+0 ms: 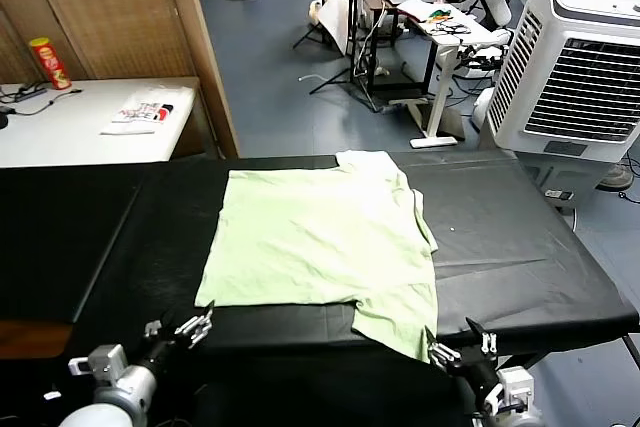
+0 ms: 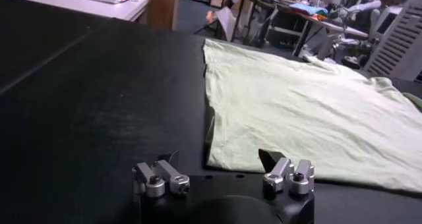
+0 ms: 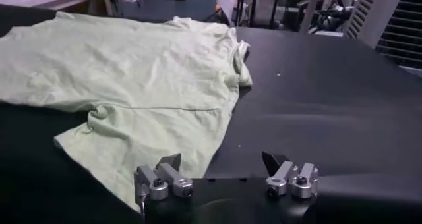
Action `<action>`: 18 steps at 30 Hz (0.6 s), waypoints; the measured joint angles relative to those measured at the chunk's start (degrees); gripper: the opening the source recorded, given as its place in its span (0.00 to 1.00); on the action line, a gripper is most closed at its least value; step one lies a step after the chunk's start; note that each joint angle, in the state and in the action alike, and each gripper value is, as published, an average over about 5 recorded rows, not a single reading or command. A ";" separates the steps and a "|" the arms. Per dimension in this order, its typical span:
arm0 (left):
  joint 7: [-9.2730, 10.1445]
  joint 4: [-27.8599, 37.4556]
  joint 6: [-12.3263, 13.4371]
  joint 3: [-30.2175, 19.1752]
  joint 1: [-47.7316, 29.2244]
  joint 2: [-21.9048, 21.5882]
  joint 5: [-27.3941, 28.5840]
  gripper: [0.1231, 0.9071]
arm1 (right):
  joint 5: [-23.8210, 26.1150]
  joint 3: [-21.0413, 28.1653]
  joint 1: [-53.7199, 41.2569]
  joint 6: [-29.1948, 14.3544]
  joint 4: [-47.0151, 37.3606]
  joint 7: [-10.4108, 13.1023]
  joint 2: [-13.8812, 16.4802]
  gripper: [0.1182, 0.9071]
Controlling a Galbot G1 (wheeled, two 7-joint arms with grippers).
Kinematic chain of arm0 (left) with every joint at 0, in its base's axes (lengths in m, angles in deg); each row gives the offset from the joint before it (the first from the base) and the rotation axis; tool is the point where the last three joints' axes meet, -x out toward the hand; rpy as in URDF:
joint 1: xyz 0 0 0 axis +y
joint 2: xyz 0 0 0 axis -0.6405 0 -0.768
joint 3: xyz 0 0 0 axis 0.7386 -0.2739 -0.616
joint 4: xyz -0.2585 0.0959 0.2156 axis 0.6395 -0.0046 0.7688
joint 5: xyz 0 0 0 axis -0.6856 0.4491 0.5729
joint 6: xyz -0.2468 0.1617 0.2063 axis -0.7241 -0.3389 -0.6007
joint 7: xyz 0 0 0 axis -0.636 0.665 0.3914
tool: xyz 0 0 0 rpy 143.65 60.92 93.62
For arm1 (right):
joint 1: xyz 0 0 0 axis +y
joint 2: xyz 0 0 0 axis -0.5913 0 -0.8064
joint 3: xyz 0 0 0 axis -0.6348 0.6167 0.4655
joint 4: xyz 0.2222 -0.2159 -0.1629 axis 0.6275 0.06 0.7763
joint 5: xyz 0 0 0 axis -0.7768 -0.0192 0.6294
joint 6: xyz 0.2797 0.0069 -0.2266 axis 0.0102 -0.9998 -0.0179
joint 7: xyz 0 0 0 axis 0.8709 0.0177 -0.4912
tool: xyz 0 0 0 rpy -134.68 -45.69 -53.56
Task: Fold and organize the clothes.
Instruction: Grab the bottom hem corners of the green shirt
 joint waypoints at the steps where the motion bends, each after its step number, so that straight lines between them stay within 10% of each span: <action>1: -0.02 0.08 -0.06 -0.06 -0.11 0.02 0.03 0.86 | 0.03 0.16 -0.06 0.05 -0.08 0.06 -0.10 0.86; 10: -0.15 2.15 0.27 -0.83 -1.93 0.50 0.24 0.83 | 0.08 1.89 -0.25 1.47 -0.56 1.50 -1.33 0.48; 18: -0.56 2.31 0.88 -1.26 -1.46 0.74 0.79 0.33 | 0.02 1.88 0.21 2.08 -0.62 2.01 -1.89 0.02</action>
